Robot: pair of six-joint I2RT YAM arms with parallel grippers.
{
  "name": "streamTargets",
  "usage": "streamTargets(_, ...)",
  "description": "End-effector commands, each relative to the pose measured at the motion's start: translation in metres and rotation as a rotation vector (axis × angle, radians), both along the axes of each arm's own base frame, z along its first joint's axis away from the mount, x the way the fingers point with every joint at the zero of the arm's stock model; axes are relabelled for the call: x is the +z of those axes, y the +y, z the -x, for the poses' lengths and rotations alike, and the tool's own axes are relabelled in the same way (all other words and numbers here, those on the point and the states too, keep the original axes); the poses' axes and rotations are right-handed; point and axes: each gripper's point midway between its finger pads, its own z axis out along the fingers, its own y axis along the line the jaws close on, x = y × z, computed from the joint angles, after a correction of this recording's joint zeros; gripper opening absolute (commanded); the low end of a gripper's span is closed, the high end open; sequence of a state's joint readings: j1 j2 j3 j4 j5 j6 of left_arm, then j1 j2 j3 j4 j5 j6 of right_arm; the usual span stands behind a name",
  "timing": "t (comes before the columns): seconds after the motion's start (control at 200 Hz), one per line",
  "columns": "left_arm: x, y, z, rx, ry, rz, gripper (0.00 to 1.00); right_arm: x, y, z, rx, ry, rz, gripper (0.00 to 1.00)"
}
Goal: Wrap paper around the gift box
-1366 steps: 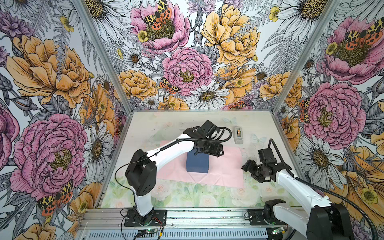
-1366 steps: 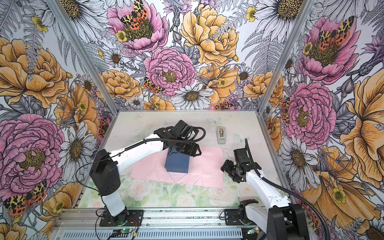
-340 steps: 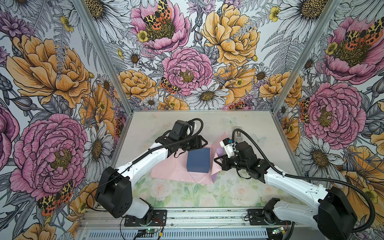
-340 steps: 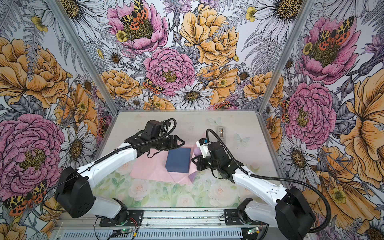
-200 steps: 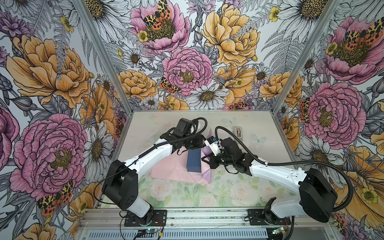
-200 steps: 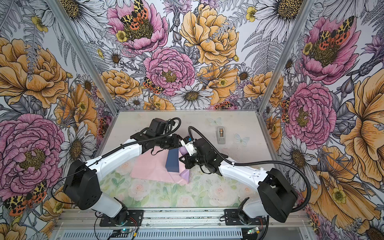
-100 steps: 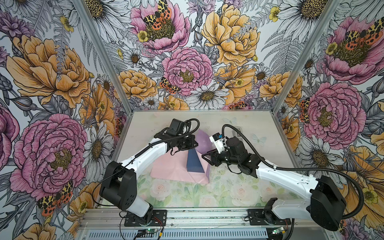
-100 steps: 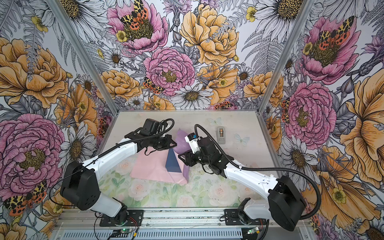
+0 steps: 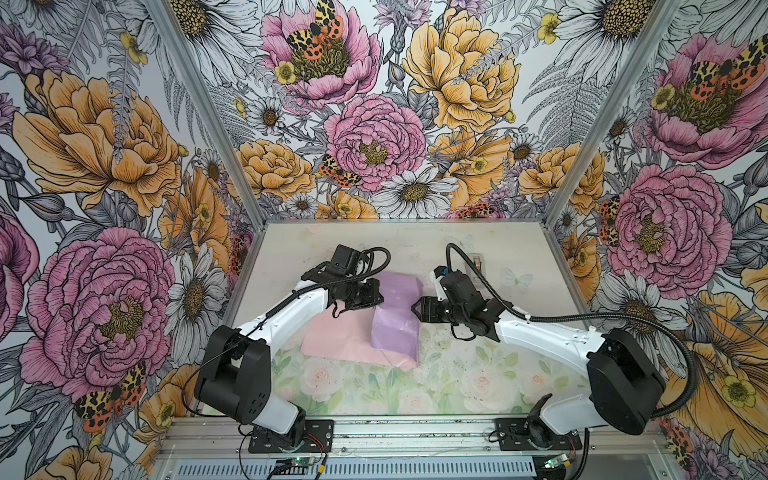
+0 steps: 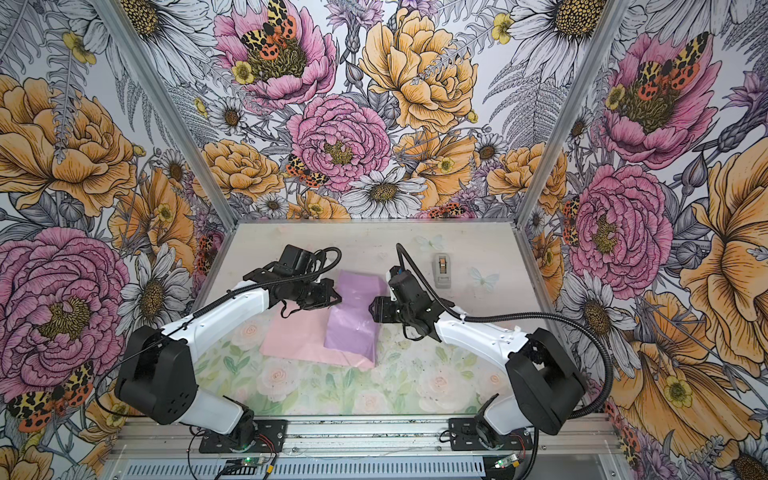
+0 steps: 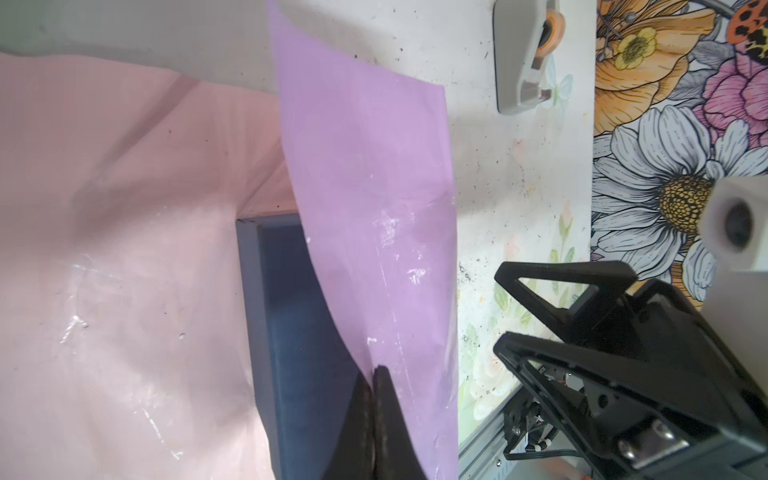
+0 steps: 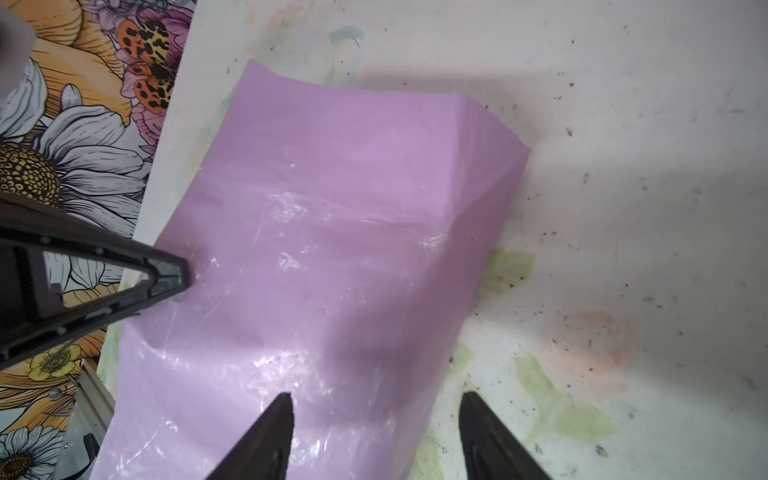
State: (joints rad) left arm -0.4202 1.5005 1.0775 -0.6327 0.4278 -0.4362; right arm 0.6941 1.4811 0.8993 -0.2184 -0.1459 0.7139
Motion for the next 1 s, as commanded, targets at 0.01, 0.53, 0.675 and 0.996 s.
streamTargets(0.01, -0.009, 0.011, 0.001, 0.004, -0.013, -0.055, 0.00, 0.006, 0.013, -0.007, -0.007, 0.010, -0.009, 0.66)
streamTargets(0.53, -0.035, 0.026, -0.004, 0.062, 0.016, -0.123, 0.38, -0.047, 0.013, -0.003, -0.009, 0.116, 0.112, 0.66)
streamTargets(0.675, -0.026, 0.023, -0.006, 0.104, -0.002, -0.027, 0.66, -0.049, 0.011, -0.002, -0.017, 0.119, 0.120, 0.66)
streamTargets(0.996, -0.050, 0.009, 0.004, 0.113, 0.049, 0.058, 0.60, -0.048, 0.014, -0.001, -0.026, 0.128, 0.110, 0.66)
